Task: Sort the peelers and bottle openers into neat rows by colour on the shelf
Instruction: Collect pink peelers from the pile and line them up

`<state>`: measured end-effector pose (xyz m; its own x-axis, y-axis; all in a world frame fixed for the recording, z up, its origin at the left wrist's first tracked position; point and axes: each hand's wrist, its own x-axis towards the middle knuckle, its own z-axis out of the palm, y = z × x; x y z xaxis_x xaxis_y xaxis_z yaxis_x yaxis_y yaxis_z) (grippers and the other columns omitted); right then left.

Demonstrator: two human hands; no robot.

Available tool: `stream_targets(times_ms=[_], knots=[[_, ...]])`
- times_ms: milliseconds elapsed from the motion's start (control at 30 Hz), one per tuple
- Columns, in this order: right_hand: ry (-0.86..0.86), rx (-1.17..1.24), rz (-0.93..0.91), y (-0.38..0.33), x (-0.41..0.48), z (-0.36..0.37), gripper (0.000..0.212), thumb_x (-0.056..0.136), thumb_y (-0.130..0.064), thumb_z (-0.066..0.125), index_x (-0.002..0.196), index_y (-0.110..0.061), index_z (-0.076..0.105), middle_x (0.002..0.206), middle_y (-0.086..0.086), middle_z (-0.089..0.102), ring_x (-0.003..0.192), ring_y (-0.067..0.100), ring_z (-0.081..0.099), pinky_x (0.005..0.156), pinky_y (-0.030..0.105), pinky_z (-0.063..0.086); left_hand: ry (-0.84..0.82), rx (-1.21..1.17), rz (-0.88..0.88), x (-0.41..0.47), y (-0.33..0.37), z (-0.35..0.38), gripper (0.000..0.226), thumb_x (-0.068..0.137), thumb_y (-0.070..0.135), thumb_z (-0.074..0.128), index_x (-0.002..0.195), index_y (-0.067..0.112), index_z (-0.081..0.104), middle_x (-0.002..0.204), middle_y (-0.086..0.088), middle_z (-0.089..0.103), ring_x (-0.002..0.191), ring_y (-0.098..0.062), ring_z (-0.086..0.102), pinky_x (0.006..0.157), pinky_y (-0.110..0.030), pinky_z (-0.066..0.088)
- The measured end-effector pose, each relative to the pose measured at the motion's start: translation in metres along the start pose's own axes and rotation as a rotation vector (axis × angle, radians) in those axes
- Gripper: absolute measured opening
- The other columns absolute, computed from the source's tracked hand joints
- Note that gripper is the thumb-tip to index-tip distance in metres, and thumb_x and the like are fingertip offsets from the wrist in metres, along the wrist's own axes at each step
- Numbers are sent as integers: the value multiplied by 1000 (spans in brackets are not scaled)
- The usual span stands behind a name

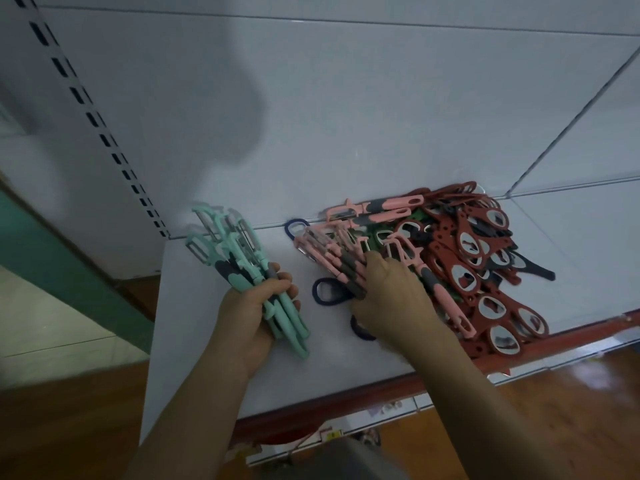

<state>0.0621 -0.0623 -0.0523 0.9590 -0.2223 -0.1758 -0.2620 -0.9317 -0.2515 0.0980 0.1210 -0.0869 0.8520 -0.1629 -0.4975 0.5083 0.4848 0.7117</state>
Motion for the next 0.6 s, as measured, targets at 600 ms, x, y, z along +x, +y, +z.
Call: stream_targets(times_ms=[600], knots=[[-23,1131,-79,50,-3,-53,12,92,-3,67,102,0,59,67,11,59,56,26,56,51,33,48,-178,136,103,-17,-5,76,14,92,-2,61,101,-3,72,88,-13,76,67,-21,72,57,-30,58]])
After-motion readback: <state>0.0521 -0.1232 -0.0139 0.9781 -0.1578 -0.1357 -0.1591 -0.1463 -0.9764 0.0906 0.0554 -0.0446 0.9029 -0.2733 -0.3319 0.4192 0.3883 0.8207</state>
